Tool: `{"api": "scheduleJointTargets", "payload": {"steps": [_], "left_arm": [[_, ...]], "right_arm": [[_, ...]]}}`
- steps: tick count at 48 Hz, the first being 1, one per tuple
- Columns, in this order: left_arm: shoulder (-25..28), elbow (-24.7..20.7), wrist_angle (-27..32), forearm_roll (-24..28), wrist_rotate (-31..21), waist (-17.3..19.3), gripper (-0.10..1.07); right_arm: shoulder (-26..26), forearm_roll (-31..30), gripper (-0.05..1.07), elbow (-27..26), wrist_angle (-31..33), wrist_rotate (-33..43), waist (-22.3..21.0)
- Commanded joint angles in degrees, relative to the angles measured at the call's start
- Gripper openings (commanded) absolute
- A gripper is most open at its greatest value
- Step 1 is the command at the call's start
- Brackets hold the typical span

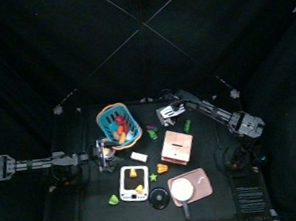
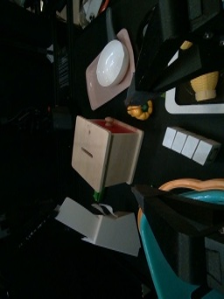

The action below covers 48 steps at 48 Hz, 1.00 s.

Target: Place cleaver back in holder

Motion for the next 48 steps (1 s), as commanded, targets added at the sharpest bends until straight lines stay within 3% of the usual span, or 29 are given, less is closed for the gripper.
{"api": "scheduleJointTargets", "payload": {"steps": [1,48], "left_arm": [[0.09,-0.79,-0.26,0.09,0.09,0.0,1.03],[0.0,-0.7,-0.26,0.18,0.09,0.0,1.03]], "right_arm": [[-1.23,0.26,0.51,-0.79,0.18,0.0,-0.18],[0.62,0.53,0.52,-2.72,-1.49,-0.7,-2.29]]}}
